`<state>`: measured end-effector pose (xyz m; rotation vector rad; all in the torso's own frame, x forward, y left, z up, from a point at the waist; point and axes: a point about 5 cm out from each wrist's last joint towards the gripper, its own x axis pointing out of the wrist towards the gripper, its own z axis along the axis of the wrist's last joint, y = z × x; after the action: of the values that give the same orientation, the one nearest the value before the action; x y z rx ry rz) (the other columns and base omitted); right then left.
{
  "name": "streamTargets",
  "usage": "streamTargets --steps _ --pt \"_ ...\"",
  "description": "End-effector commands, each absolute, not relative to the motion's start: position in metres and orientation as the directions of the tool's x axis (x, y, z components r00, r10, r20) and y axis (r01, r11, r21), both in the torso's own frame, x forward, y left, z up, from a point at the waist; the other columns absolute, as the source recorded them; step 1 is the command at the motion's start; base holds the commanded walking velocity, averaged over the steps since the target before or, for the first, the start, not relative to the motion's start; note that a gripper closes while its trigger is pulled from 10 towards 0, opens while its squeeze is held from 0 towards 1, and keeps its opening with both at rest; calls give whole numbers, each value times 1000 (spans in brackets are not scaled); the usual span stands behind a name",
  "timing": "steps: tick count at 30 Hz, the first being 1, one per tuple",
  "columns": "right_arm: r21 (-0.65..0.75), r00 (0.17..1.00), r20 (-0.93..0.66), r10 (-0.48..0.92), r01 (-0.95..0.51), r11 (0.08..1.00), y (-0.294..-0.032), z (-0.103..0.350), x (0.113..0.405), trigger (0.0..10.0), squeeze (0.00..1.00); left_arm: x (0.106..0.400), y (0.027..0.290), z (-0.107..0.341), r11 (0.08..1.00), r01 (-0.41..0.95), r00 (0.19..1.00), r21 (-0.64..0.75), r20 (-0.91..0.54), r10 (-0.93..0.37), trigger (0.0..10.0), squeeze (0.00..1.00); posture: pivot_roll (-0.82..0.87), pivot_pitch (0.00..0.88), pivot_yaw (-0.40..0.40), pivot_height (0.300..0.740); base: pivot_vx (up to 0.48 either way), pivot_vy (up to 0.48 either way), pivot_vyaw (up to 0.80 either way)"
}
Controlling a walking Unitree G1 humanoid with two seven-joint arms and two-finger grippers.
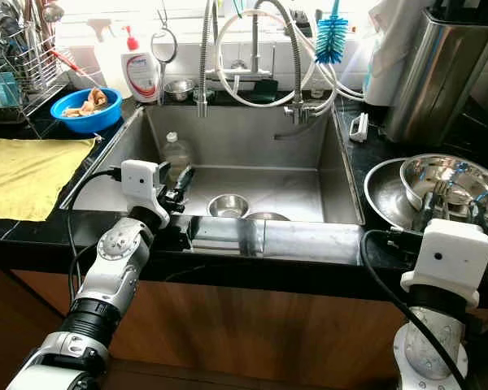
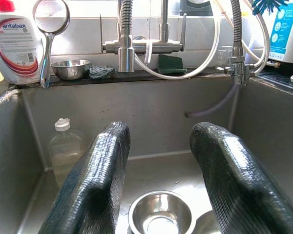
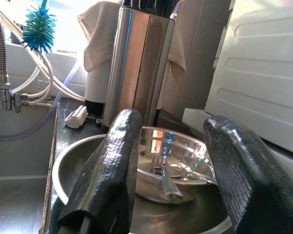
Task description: Kitchen organization
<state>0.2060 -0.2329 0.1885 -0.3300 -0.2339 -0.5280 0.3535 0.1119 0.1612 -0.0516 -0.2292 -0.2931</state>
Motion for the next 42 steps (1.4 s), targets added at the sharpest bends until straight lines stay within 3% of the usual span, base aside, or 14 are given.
streamTargets --steps 1,21,22,23,24,25,42 --pt "-235 837 286 -467 534 812 -233 187 207 10000 0 354 115 164 958 287 931 -6 238 -277 10000 0 -80 0 65 740 0 0 0" --pt "-219 801 141 -582 599 771 -246 168 200 10000 0 354 116 163 961 277 935 -7 231 -268 10000 0 -84 0 62 740 0 0 0" --pt "-216 803 141 -578 595 774 -246 168 201 9294 0 354 116 163 961 276 936 -7 231 -267 10000 0 -84 0 62 740 0 0 0" --pt "-216 803 141 -578 595 774 -246 168 201 9294 0 354 116 163 961 276 936 -7 231 -267 10000 0 -84 0 62 740 0 0 0" --pt "-213 807 142 -574 591 778 -246 168 201 3020 0 354 116 163 961 275 936 -8 231 -266 10000 0 -84 0 61 740 0 0 0" --pt "-212 810 143 -569 587 781 -245 169 202 0 0 354 116 163 961 275 936 -8 231 -266 10000 0 -85 0 62 740 0 0 0" --pt "-206 834 151 -531 552 808 -240 173 208 0 0 355 121 164 966 260 939 -1 233 -252 10000 0 -81 0 57 740 0 0 0"
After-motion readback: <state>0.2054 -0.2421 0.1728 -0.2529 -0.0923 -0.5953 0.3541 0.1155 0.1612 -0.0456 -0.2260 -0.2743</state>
